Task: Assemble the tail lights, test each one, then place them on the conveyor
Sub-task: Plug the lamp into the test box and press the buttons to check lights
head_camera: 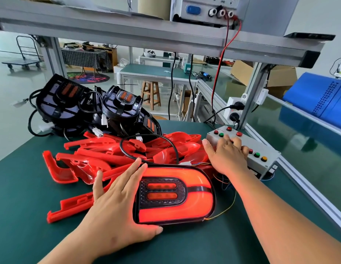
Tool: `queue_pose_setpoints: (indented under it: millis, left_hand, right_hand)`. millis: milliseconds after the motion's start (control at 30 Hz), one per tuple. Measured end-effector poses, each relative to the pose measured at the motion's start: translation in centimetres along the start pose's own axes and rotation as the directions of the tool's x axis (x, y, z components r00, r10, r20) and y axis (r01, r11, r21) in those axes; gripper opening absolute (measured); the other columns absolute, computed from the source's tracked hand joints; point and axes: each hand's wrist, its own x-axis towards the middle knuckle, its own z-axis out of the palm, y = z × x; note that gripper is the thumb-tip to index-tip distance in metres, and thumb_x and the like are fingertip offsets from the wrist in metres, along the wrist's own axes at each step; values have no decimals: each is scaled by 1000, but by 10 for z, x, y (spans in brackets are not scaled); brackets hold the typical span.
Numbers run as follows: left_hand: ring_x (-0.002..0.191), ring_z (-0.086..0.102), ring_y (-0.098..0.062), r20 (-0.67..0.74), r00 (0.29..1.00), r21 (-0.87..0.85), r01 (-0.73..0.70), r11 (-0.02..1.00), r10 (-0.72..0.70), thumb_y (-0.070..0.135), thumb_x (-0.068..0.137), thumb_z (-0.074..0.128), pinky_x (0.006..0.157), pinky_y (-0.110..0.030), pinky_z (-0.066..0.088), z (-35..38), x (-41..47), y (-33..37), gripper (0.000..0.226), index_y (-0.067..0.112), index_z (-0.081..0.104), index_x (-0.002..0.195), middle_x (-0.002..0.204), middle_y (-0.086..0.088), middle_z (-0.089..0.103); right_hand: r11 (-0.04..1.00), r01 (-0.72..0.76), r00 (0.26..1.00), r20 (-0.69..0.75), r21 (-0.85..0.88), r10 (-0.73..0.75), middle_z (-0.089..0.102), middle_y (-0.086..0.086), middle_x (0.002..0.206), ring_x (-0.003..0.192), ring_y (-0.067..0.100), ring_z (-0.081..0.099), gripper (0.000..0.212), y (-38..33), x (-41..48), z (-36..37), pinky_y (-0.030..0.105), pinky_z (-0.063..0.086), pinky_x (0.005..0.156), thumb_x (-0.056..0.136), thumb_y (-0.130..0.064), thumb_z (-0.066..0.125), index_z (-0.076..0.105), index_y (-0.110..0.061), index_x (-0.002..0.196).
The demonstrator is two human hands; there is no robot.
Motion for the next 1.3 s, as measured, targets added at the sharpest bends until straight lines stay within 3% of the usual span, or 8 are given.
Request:
queue_pose_setpoints:
  millis: [167, 433, 633, 900, 1200, 1300]
  left_hand:
    - [127, -20, 22, -6, 1000, -14, -3, 1000, 3, 96, 46, 43, 104, -40, -37, -1, -1, 1, 124, 54, -38, 130, 144, 36, -35]
    - [133, -14, 16, -9, 1000, -11, -2, 1000, 2, 95, 47, 40, 103, -40, -39, 0, -2, 1, 122, 54, -41, 128, 144, 35, -36]
    - [139, -6, 9, -14, 1000, 5, -5, 1000, 5, 98, 48, 34, 104, -43, -37, 1, -3, 1, 122, 49, -42, 131, 143, 33, -39]
    - [131, -9, 12, -25, 1000, -1, -7, 1000, 7, 98, 47, 33, 104, -42, -37, 3, -2, 0, 123, 48, -40, 132, 141, 33, -40]
    - [134, -5, 11, -35, 999, -2, -18, 1000, 18, 99, 48, 33, 105, -42, -36, 6, -2, -2, 123, 48, -38, 134, 145, 32, -37]
    - [136, -4, 10, -33, 999, -15, -17, 1000, 17, 99, 47, 35, 106, -42, -35, 6, -2, -3, 123, 50, -38, 133, 146, 33, -35]
  right_hand:
    - [1000, -2, 1000, -4, 5, 2, 32, 6, 154, 138, 26, 18, 97, 0, 0, 0, 46, 20, 103, 86, -76, 0, 38, -10, 145]
    - [1000, -15, 1000, 15, 12, 15, 30, 6, 156, 138, 26, 18, 95, -2, -2, -2, 47, 19, 101, 86, -76, 0, 42, -11, 143]
    - [996, 1, 1000, -24, 84, 1, 40, 6, 148, 140, 23, 17, 92, 5, -8, -12, 48, 19, 103, 88, -72, 0, 57, -9, 122]
    - [997, -74, 997, -36, -3, 74, 20, 10, 161, 148, 17, -2, 93, 38, -43, -16, 45, 10, 106, 86, -71, -1, 48, -9, 134]
    - [990, -125, 992, -28, -60, 123, 16, 7, 162, 149, 18, -3, 93, 51, -61, -2, 46, 4, 109, 84, -75, 0, 41, -10, 139]
    - [989, -141, 989, -44, -42, 139, 20, 6, 161, 147, 20, 1, 103, 50, -62, -2, 48, 8, 112, 77, -78, -7, 44, -9, 136]
